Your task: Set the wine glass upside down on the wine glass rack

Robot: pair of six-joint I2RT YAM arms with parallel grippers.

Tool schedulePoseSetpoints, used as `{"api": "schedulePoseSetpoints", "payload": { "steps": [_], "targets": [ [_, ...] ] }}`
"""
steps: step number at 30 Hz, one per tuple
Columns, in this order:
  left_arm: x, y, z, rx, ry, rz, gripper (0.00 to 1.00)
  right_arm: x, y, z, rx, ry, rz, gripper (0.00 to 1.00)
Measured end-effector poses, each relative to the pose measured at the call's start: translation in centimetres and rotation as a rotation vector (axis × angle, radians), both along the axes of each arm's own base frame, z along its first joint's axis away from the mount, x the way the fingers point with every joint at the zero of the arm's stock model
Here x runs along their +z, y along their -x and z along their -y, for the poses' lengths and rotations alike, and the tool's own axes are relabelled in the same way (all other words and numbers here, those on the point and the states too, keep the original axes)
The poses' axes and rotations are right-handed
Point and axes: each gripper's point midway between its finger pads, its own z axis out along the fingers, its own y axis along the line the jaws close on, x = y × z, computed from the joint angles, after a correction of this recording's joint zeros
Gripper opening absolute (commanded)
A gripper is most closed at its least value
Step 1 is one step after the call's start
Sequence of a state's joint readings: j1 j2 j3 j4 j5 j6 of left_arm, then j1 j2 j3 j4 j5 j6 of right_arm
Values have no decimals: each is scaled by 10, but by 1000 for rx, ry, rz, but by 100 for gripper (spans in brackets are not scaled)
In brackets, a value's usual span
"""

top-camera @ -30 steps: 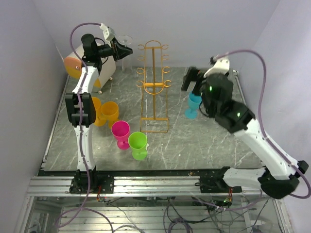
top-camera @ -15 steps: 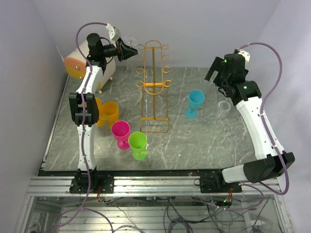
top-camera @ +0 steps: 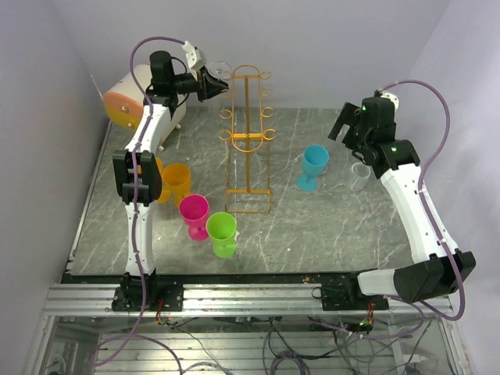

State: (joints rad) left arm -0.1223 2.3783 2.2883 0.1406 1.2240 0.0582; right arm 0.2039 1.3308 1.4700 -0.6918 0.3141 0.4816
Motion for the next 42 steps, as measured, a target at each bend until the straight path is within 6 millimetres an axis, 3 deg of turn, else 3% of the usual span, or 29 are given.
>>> {"api": "schedulePoseSetpoints", "payload": {
  "steps": [10,24,42],
  "targets": [
    [-16,-3,3,28,-57,21,7,-10,3,-4,22,-16,1,98],
    [-12,-5,8,58,-104,84,7,-27,3,-6,40,-25,-28,98],
    [21,-4,9,62,-60,120,7,-40,3,-12,70,-39,-41,98]
  ]
}}
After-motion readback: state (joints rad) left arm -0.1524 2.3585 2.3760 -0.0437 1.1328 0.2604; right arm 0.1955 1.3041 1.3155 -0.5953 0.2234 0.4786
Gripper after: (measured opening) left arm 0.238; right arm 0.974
